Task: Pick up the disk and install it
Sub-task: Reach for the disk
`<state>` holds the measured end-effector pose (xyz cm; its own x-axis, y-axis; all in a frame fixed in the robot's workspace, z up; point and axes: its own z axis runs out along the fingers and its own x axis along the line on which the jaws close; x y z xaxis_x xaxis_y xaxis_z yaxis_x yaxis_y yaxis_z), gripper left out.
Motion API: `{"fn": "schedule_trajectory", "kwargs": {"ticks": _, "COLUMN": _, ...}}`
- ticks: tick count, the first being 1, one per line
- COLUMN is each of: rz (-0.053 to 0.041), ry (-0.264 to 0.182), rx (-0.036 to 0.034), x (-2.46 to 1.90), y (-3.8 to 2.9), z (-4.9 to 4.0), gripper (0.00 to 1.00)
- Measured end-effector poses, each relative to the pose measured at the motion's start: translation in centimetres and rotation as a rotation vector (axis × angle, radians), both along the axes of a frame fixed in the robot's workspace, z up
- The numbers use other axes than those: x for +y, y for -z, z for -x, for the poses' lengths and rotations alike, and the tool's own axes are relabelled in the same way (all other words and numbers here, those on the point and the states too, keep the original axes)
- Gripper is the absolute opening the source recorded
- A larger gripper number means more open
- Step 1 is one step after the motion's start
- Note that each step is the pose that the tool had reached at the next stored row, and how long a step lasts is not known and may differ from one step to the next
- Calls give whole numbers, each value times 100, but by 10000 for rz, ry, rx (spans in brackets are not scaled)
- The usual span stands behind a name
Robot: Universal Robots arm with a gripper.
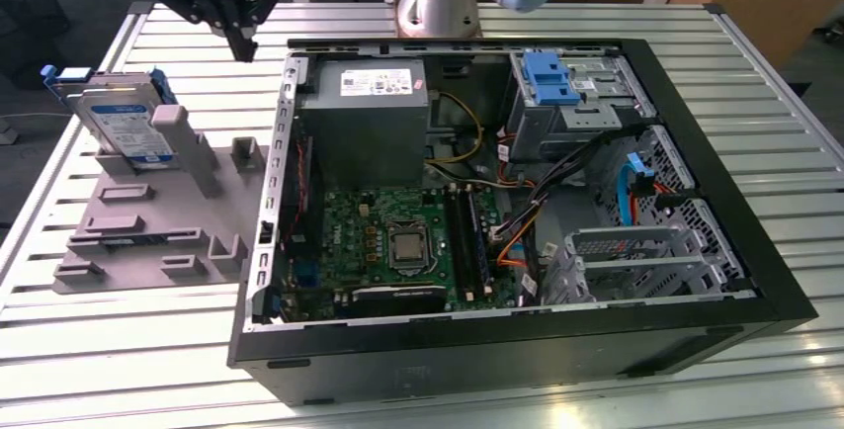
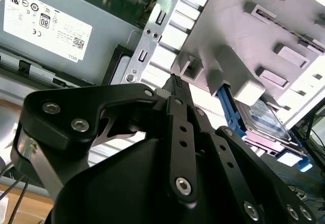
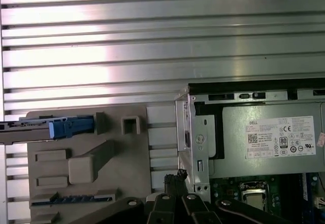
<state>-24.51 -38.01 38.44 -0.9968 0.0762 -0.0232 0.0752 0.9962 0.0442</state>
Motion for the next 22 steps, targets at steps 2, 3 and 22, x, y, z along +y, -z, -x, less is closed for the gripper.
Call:
{"fn": "schedule_trajectory", "kwargs": {"ticks": 2, "rz": 0, "ry": 0, "rx": 2, "x": 9, "y": 3, "z": 25, "gripper": 11}}
{"fn": "schedule_trajectory", "kwargs": {"ticks": 3, "rz": -1, "ry": 0, "rx": 6, "x": 15, "y": 5, "z": 40, "gripper": 11}}
{"fn": "schedule_trajectory", "kwargs": {"ticks": 22, "rz": 0, "ry": 2, "rx": 151, "x": 203, "y": 32, "z": 453, "gripper": 11}}
